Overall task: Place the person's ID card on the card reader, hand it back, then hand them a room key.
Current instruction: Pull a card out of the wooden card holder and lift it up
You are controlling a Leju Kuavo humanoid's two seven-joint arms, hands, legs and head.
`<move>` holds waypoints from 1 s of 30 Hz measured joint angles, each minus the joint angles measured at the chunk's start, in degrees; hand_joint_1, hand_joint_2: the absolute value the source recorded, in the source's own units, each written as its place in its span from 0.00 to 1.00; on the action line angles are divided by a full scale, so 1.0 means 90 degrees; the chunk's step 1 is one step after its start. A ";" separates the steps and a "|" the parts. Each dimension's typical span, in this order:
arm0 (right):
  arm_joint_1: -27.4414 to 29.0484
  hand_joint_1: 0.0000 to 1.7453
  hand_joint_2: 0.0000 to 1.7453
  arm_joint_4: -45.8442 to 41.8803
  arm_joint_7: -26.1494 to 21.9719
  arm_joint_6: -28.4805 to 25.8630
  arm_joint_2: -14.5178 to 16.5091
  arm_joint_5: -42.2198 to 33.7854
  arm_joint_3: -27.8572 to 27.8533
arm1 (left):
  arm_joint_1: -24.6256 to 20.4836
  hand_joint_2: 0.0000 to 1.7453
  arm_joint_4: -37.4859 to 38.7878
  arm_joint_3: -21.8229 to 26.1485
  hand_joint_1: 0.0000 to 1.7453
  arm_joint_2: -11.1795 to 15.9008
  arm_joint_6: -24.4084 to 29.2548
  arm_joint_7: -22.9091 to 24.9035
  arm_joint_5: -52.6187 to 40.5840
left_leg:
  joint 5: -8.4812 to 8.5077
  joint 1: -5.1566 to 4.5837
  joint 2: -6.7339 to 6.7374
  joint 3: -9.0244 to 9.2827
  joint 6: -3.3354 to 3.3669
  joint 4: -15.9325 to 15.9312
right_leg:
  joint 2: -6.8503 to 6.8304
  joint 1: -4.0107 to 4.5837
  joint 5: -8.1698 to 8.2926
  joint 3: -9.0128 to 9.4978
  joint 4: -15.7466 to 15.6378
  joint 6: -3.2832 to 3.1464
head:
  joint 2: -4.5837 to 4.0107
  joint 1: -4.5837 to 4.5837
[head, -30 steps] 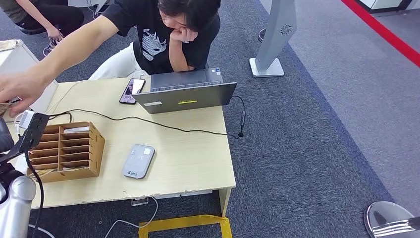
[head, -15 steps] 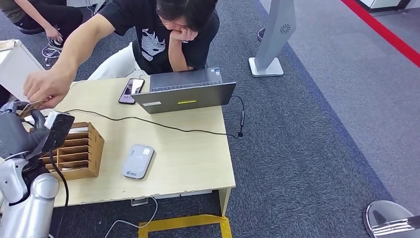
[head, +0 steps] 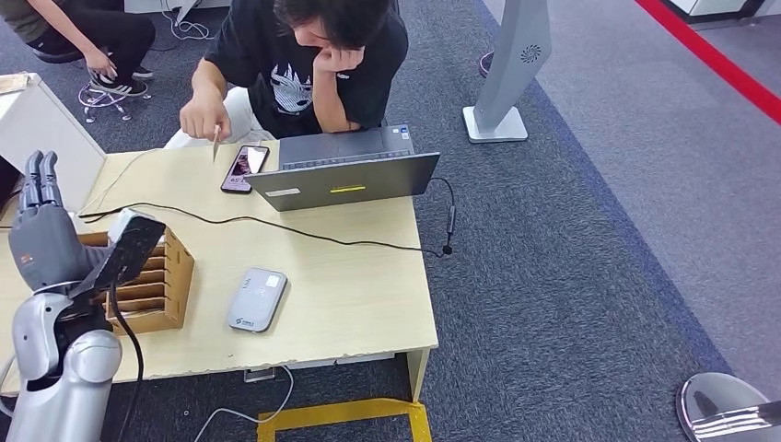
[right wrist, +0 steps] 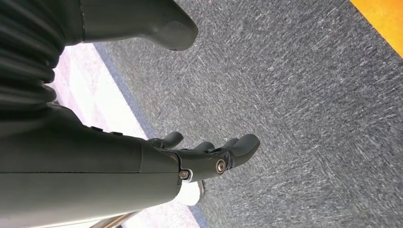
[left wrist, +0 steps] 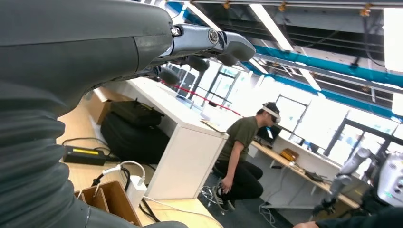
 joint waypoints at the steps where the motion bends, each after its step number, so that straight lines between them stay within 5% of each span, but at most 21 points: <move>1: 0.0009 0.00 1.00 0.0000 -0.0001 -0.0011 0.0000 -0.0028 -0.0004 | 0.0067 1.00 -0.0181 -0.0087 0.00 0.0039 -0.0117 0.0049 -0.0062 | -0.0001 -0.0001 0.0000 -0.0001 0.0001 0.0000 | 0.0000 0.0000 0.0000 0.0000 0.0000 0.0000 | 0.0000 0.0000; 10: 0.0152 0.00 1.00 0.0002 -0.0055 -0.0161 -0.0004 -0.0179 -0.0125 | 0.0881 1.00 -0.1561 -0.0830 0.00 0.0743 -0.1618 0.0562 -0.0246 | -0.0006 0.0002 0.0002 -0.0005 0.0000 -0.0002 | 0.0002 0.0000 -0.0002 -0.0008 -0.0001 0.0000 | 0.0000 -0.0001; 19: 0.0230 0.00 1.00 0.0002 -0.0065 -0.0211 -0.0031 -0.0296 -0.0296 | 0.1962 1.00 -0.2490 -0.1110 0.00 0.1678 -0.1918 0.0806 -0.0631 | -0.0007 0.0003 0.0009 -0.0007 -0.0002 -0.0004 | 0.0010 0.0000 -0.0005 -0.0012 0.0002 -0.0003 | 0.0000 0.0000; 30: 0.0262 0.00 1.00 0.0002 0.0001 -0.0231 -0.0032 -0.0302 -0.0475 | 0.3143 1.00 -0.3066 -0.0758 0.00 0.2407 -0.2242 0.1722 -0.1367 | -0.0007 0.0003 0.0008 -0.0011 -0.0002 -0.0004 | 0.0008 0.0000 -0.0006 -0.0013 0.0001 -0.0002 | 0.0000 -0.0001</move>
